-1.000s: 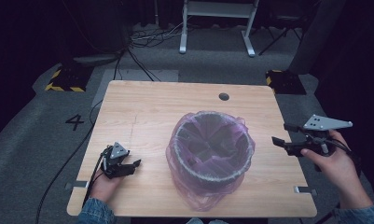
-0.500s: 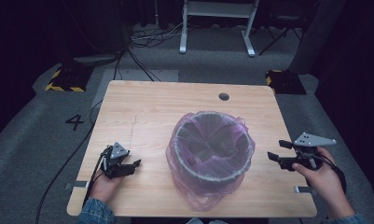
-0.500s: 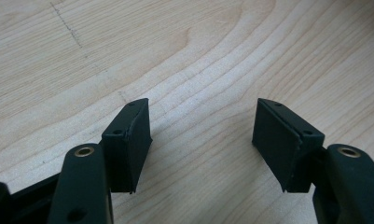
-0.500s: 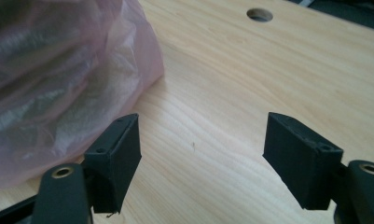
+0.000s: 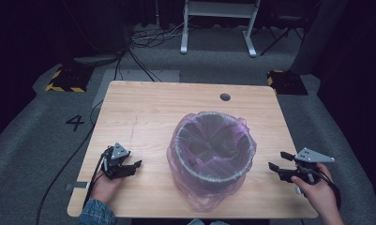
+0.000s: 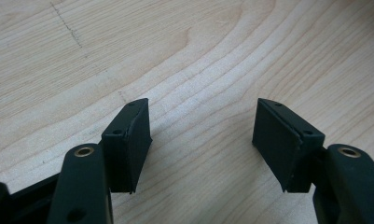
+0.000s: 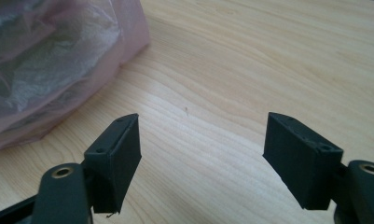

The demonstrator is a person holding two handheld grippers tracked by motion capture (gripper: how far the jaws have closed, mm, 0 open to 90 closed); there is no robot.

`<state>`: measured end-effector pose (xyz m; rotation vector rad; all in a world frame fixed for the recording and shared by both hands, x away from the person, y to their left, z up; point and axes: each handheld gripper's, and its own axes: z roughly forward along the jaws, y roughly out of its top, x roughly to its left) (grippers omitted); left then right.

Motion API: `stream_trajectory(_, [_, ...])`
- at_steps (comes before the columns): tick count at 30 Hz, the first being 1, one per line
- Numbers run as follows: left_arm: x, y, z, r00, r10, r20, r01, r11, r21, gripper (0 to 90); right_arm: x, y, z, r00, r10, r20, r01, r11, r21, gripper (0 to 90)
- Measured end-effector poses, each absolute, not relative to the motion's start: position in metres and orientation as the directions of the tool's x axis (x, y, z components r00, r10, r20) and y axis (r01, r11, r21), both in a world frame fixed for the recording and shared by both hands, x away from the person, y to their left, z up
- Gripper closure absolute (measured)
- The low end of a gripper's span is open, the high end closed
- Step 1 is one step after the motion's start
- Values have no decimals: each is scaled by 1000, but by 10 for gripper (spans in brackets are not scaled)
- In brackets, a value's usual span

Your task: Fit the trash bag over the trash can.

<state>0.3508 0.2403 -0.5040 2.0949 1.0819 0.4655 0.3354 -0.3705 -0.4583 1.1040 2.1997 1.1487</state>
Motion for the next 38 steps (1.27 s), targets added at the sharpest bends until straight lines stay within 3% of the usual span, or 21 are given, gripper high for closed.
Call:
stream_trajectory(6, [351, 240, -504, 582, 813, -9, 552, -386, 739, 366, 332, -371, -473, -557, 828, -61, 438, 356, 826, 277])
stream_trajectory(17, [351, 240, -504, 582, 813, -8, 551, -388, 739, 363, 344, -367, -500, -535, 844, -30, 479, 332, 813, 270])
stream_trajectory(22, [352, 240, -504, 581, 814, -10, 553, -386, 738, 360, 352, -367, -502, -525, 851, -12, 547, 348, 761, 269])
stream_trajectory(25, [352, 240, -504, 581, 814, -10, 553, -386, 738, 360, 357, -365, -503, -510, 860, -3, 572, 342, 745, 203])
stream_trajectory(30, [352, 239, -504, 581, 814, -10, 554, -386, 737, 356, 366, -361, -505, -433, 902, -8, 625, 306, 718, 9])
stream_trajectory(38, [353, 239, -504, 584, 812, -6, 551, -391, 737, 351, 377, -355, -505, -419, 908, -3, 638, 297, 711, 0])
